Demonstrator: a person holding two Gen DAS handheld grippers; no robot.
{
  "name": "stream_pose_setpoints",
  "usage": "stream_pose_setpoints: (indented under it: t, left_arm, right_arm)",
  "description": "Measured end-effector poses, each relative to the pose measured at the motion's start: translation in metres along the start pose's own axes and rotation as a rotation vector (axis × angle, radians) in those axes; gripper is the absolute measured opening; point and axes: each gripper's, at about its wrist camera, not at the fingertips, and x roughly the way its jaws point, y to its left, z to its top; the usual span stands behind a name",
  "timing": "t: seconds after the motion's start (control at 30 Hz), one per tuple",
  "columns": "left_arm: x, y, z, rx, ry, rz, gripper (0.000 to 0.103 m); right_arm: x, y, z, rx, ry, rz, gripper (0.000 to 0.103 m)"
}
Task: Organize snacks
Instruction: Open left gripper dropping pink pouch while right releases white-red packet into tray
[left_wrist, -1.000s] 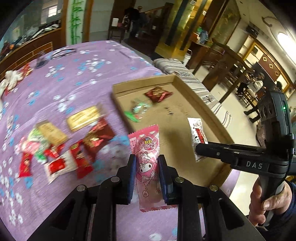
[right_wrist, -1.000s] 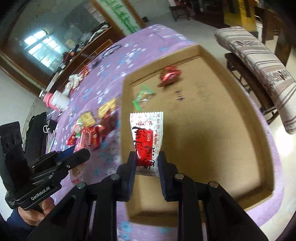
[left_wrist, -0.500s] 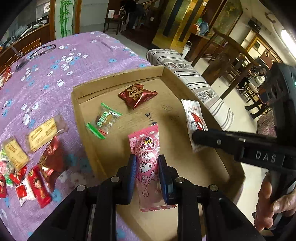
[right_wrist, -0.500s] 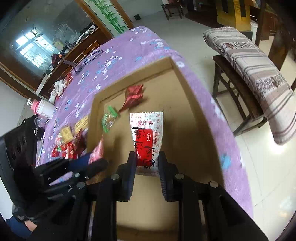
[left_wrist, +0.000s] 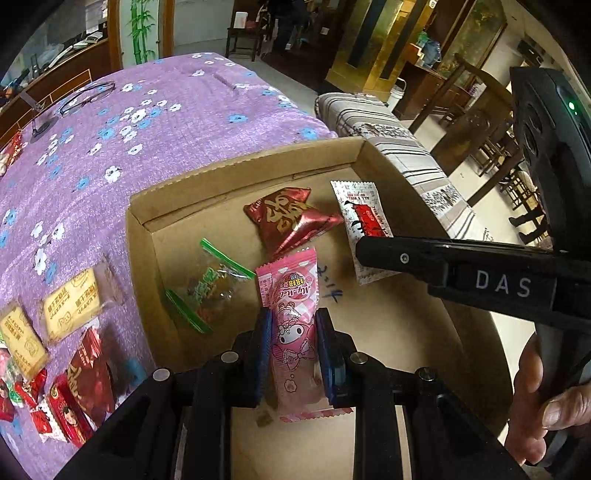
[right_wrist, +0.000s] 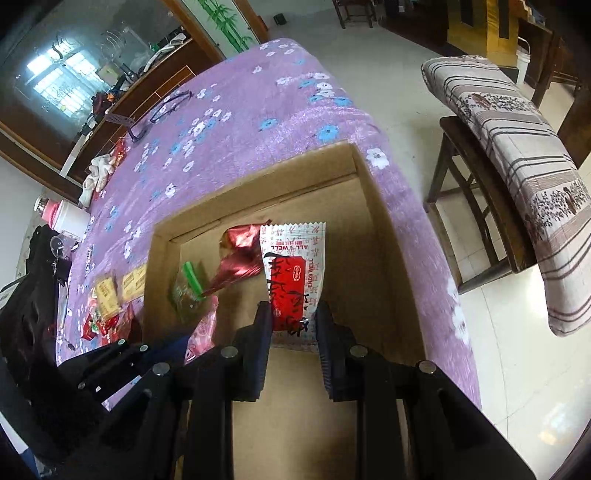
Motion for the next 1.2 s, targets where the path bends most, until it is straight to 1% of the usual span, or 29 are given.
stream_pose_setpoints:
  t: [0.23, 0.3, 0.6, 0.67, 0.7, 0.73, 1.0, 1.2]
  left_arm:
    - [0.007, 0.002, 0.005, -0.006, 0.000, 0.026, 0.023]
    - [0.009, 0.002, 0.007, -0.002, -0.001, 0.031, 0.023]
    - [0.011, 0.004, 0.011, -0.004, 0.002, 0.034, 0.025]
    - [0.010, 0.005, 0.011, -0.015, 0.005, 0.030, 0.031]
    - [0.009, 0.005, 0.010, -0.018, 0.003, 0.029, 0.037]
    - [0.008, 0.006, 0.010, -0.019, -0.001, 0.028, 0.038]
    - [-0.004, 0.004, 0.005, -0.008, -0.010, 0.011, 0.038]
    - [-0.025, -0.002, -0.009, 0.019, -0.034, -0.001, 0.039]
  right_arm:
    - [0.010, 0.002, 0.009, -0.012, 0.013, -0.004, 0.023]
    - [0.012, 0.002, 0.011, -0.013, 0.017, -0.008, 0.025]
    - [0.012, 0.003, 0.012, -0.012, 0.017, -0.011, 0.025]
    - [0.010, 0.002, 0.012, -0.007, 0.016, -0.007, 0.025]
    - [0.008, 0.001, 0.012, -0.005, 0.013, -0.006, 0.026]
    - [0.007, 0.001, 0.011, -0.003, 0.010, -0.007, 0.026]
    - [-0.010, -0.004, -0.001, 0.036, -0.006, 0.005, 0.026]
    - [-0.030, 0.001, -0.020, 0.074, -0.032, 0.044, 0.027]
